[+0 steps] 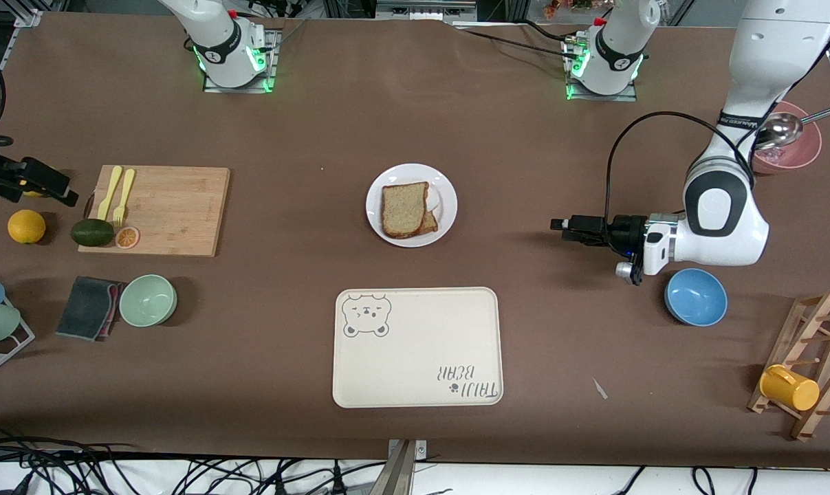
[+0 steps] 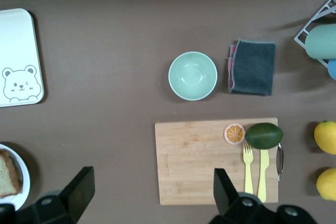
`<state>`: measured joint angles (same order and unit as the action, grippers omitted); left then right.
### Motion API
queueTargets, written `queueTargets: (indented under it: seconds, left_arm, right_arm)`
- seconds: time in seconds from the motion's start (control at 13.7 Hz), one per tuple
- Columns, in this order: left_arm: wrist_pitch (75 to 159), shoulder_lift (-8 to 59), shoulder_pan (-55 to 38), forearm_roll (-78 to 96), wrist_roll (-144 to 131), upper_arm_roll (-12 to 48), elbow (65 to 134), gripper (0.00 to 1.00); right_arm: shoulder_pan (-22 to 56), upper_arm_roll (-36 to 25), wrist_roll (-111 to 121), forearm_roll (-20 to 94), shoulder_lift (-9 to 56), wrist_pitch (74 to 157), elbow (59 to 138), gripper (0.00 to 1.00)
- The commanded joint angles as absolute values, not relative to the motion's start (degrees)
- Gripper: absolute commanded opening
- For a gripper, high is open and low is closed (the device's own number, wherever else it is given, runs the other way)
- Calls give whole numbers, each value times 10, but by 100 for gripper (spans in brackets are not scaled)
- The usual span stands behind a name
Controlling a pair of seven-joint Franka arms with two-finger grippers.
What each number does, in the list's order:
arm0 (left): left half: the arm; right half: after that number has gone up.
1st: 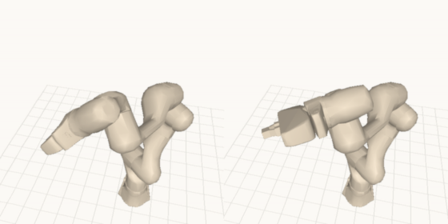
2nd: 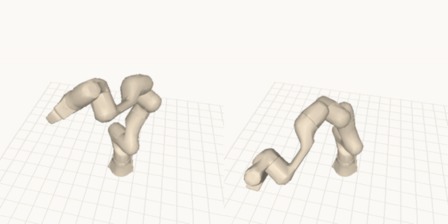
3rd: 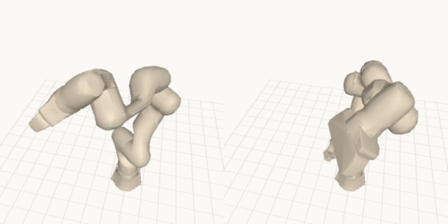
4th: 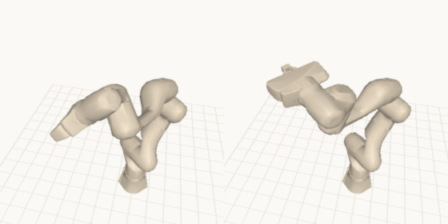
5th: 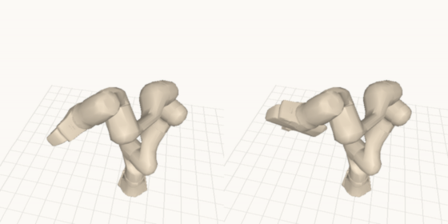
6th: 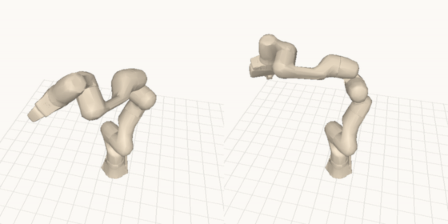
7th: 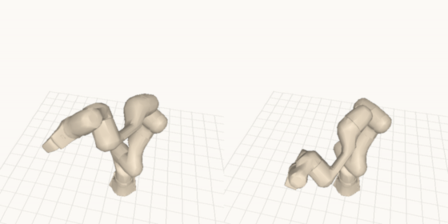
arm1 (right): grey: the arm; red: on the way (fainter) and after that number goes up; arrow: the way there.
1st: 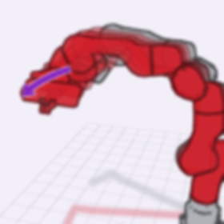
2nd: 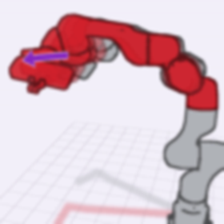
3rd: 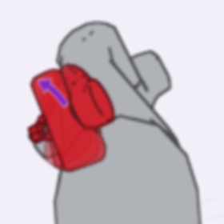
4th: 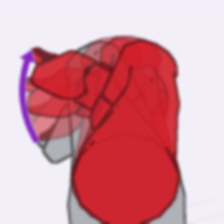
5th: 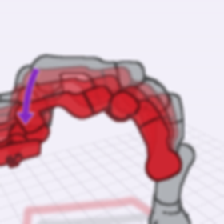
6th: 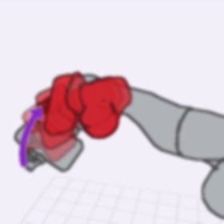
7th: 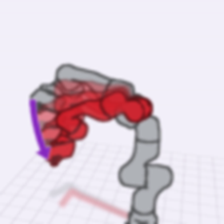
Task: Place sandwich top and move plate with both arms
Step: 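Move the left gripper toward the rim of the white plate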
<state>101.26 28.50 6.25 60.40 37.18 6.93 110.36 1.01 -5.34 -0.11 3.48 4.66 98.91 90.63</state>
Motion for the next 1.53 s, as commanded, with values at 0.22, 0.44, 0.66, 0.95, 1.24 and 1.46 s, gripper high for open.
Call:
queueTargets:
  seconds: [0.22,0.44,0.66,0.95,1.24,1.46]
  left_arm:
    - [976,326,61,685,473,73,1124,100]
    - [979,331,30,717,510,72,1142,100]
    - [987,339,-7,736,510,72,1140,100]
    - [1048,338,-64,765,510,73,1142,99]
    - [1120,337,-126,819,508,73,1152,99]
    - [1167,339,-160,843,510,72,1158,99]
  right_arm:
    - [-2,-24,11,25,15,993,946,100]
    - [-8,-19,12,20,11,992,954,100]
    - [-18,-8,11,20,-17,983,978,100]
    - [-25,-1,11,18,-17,991,979,100]
    - [-25,1,11,4,-15,988,979,100]
    - [-22,-3,11,11,0,984,975,100]
